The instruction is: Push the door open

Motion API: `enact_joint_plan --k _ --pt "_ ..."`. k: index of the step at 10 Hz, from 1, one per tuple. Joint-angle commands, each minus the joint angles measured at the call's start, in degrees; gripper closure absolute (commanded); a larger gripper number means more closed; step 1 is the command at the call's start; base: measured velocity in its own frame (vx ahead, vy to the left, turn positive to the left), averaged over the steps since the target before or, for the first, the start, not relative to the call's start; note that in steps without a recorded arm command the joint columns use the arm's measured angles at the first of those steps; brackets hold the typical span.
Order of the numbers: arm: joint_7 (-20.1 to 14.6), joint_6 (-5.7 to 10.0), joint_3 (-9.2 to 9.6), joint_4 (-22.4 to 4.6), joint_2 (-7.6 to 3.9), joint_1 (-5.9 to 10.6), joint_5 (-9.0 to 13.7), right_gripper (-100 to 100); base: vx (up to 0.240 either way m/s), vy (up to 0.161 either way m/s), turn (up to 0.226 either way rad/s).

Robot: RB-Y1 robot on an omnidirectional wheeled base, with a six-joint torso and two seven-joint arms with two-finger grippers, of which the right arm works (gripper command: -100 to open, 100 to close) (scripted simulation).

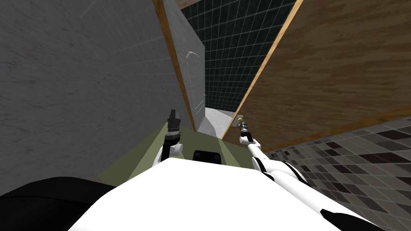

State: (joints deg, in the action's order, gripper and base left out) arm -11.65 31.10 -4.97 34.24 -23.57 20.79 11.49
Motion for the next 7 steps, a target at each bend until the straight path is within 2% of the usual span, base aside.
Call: enact_joint_plan --k 1,3,4,5,7 --pt "0.14 0.02 -0.22 -0.17 0.0 0.06 0.08 -100 0.203 -0.08 0.026" --pt "0.3 0.04 -0.47 -0.36 0.02 0.13 0.16 -100 0.198 -0.04 0.027" --pt "0.25 0.03 -0.39 -0.29 0.01 0.09 0.13 -100 0.078 -0.013 0.007" --pt "0.25 0.03 -0.39 -0.29 0.01 0.09 0.13 100 -0.007 0.0 -0.004" --pt "0.25 0.03 -0.39 -0.29 0.01 0.09 0.13 100 -0.017 -0.001 0.01"
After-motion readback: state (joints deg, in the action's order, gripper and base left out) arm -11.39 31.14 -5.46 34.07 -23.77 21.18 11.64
